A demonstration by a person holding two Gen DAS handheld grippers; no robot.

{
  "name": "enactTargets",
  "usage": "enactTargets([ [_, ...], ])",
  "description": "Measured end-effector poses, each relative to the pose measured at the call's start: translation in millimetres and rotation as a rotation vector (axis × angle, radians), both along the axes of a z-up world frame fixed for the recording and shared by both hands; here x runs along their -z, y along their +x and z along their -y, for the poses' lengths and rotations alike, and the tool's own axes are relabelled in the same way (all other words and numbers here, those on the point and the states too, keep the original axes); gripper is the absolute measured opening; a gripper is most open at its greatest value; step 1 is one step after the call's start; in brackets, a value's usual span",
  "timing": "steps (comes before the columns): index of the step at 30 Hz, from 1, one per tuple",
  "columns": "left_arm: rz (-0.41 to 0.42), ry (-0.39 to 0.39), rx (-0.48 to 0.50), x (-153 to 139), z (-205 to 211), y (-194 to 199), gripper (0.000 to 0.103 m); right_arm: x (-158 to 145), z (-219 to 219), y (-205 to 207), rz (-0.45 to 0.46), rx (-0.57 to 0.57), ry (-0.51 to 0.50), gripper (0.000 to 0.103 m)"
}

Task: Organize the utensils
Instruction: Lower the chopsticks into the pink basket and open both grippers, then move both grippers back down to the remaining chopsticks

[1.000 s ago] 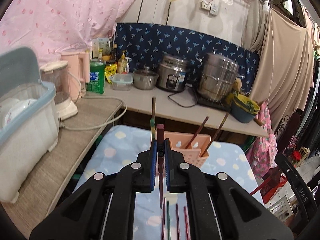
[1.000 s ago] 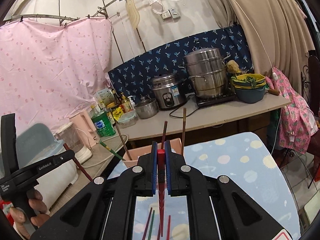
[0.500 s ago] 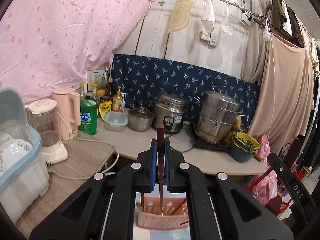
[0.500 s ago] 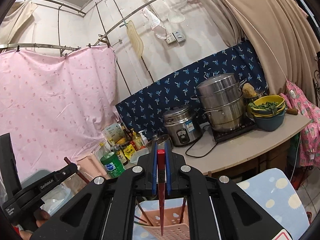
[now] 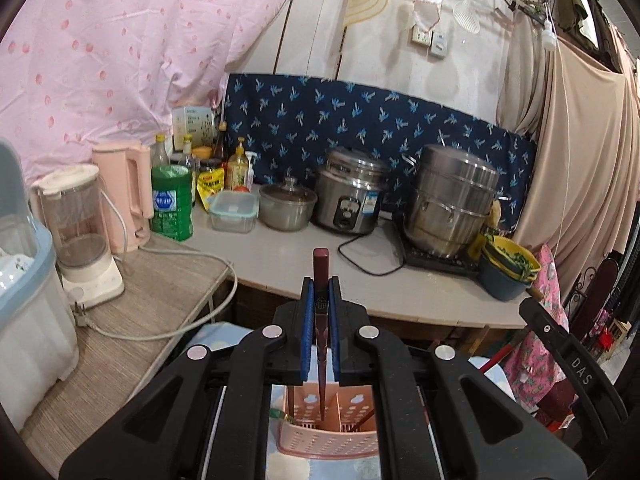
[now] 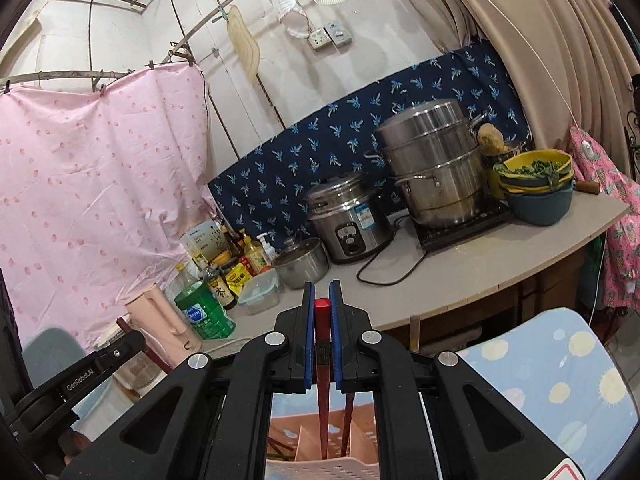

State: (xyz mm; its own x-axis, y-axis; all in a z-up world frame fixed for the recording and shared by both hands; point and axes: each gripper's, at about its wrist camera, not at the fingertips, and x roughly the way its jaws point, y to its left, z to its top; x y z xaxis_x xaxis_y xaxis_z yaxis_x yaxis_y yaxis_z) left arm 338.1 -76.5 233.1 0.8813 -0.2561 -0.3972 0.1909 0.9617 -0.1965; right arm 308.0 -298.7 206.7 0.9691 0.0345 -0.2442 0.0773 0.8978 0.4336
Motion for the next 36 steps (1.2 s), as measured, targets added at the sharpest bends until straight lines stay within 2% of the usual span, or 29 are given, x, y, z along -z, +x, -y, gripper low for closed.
enactTargets([
  [5,-0.042,0.003,0.011,18.8,0.5,3.4,0.007,20.1,-2.6,4.8,-0.05,-0.012,-0.004,0.008],
  [10,-0.061,0.004,0.019,27.3,1.4,2.8,0.011,21.8,-6.9,-0.1,-0.055,-0.007,-0.022,0.014],
  [12,-0.069,0.007,0.016,29.4,1.5,1.9,0.031,18.8,-8.9,-2.6,-0.051,-0.006,-0.03,0.016],
  [14,-0.063,0.002,0.009,30.3,-1.1,-1.9,0.04,16.2,-10.4,-7.0,-0.043,-0.004,-0.037,0.022],
  [24,-0.064,0.014,0.01,29.9,-10.8,-25.3,0.04,11.6,-22.3,-38.6,-0.038,-0.028,-0.045,0.023],
  [36,-0.092,0.066,0.008,45.3,-18.1,-73.3,0.042,32.5,-42.4,-99.4,-0.082,-0.067,-0.052,0.023],
])
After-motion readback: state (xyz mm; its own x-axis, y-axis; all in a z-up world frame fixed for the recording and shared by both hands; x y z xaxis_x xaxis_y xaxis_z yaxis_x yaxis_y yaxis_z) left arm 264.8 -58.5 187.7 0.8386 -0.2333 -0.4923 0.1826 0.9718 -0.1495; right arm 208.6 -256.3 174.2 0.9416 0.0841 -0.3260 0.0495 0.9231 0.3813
